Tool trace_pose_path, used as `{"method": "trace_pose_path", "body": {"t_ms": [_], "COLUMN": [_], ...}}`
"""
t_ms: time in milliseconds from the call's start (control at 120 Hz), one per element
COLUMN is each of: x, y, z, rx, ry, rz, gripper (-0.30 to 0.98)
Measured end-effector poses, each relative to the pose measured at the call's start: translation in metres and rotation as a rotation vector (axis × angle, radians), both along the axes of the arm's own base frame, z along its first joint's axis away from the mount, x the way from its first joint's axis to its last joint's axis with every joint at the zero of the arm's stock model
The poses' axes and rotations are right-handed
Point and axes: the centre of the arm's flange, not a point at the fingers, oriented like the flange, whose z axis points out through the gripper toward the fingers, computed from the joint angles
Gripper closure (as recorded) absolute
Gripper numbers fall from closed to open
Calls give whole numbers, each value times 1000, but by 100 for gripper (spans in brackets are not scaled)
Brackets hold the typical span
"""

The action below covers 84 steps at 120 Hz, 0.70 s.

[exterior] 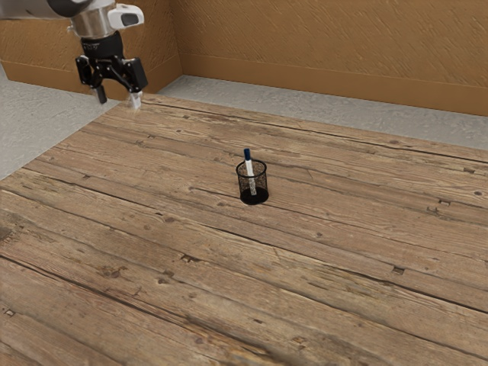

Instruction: Take the marker out of the pen holder and place it to the left of the pen holder.

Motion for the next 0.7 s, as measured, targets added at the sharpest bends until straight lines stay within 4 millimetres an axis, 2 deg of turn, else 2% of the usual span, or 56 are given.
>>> {"method": "trace_pose_path", "body": {"t_ms": [200, 267, 408, 533, 667, 700], "x": [6, 13, 37, 55, 92, 101], "y": [-7, -8, 1, -2, -19, -24], "z": [8, 4, -22, -48, -102, -111], "rx": [10, 14, 25, 27, 25, 27], "ry": [-53, -58, -43, -27, -53, -83], "rz": [-26, -30, -21, -25, -54, -62], "gripper": [2, 2, 2, 2, 2, 2]}}
